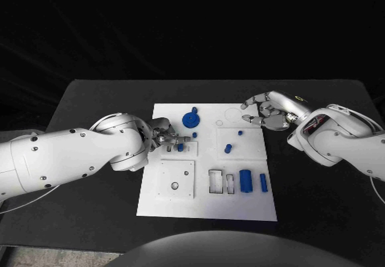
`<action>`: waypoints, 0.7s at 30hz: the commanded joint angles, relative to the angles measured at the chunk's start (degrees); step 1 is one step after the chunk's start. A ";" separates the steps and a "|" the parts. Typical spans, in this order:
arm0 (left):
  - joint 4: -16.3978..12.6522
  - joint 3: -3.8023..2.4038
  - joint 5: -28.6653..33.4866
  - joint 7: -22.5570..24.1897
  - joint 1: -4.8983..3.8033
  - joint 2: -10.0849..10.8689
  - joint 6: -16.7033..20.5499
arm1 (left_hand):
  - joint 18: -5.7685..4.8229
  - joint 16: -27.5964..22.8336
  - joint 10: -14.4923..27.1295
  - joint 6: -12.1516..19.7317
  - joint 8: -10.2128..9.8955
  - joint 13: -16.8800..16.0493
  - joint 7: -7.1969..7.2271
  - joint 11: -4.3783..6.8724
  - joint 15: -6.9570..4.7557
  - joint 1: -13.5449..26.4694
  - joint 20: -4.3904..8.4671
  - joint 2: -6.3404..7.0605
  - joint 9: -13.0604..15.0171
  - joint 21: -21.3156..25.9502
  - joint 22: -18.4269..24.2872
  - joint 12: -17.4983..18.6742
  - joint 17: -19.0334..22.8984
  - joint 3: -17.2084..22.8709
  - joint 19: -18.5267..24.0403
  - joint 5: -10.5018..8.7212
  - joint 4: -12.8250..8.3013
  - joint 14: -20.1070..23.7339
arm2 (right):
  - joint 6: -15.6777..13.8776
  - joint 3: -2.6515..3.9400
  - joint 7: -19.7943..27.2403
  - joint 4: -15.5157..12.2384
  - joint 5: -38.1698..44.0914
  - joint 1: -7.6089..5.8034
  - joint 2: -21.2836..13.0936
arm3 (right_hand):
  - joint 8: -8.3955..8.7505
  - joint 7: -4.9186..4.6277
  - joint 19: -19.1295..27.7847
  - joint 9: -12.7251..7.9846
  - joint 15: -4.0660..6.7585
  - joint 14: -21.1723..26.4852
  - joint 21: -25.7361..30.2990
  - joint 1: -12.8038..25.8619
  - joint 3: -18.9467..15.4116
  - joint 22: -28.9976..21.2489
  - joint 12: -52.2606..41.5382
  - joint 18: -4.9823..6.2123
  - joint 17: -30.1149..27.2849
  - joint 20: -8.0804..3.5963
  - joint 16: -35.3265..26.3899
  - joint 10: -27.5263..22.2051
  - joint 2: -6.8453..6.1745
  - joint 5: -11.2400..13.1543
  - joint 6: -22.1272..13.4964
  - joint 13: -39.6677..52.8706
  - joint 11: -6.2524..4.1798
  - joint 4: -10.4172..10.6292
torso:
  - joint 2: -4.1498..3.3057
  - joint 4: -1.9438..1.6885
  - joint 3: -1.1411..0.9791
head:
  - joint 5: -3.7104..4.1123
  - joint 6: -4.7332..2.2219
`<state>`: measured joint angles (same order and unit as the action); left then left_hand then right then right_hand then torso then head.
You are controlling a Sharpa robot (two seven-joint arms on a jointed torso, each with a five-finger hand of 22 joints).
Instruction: Assemble the parts on the task board
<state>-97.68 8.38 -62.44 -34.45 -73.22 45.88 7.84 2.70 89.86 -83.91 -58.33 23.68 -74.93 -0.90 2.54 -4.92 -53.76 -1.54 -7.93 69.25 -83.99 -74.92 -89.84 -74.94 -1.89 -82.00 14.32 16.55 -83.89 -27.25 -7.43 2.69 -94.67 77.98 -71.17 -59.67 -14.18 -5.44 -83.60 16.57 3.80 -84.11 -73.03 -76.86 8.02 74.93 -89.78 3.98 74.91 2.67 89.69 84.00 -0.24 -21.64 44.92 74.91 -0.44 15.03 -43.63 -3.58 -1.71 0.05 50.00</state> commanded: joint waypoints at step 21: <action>-3.85 -1.40 -2.06 -1.58 -2.49 3.90 0.79 | -0.31 0.14 -6.09 -0.19 -0.79 -15.07 0.14 0.18 -0.06 -4.53 -0.09 1.42 0.95 0.10 -8.89 -0.16 -15.06 -1.02 -0.52 1.66 -0.26 -6.11 | -4.61 0.02 1.45 -0.90 0.28 -0.17 -0.19 | 0.32 -0.14 0.18 -0.21 -0.43 -5.80 -0.11 -0.24 0.31 10.33 -0.22 -0.37 14.89 0.26 0.02 6.00 -0.10 -0.34 0.66 15.09 0.62 0.48 | -0.08 0.07 -0.12 | 0.01 0.00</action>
<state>-101.12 7.12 -63.03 -35.13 -75.33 49.67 8.72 2.69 89.86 -83.91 -58.33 23.16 -74.93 -0.90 2.54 -4.92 -57.79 -1.75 -6.30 70.16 -83.99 -74.91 -89.84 -74.92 -2.58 -82.21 15.64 16.16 -83.89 -29.31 -7.43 3.06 -95.36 77.98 -71.28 -59.83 -14.18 -5.65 -83.60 16.43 3.80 -84.11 -73.03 -76.86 8.18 74.91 -89.78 3.98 74.95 2.67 89.69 83.98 -0.25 -21.86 45.13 74.91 -0.03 15.19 -43.63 -3.49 -1.75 -0.01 50.00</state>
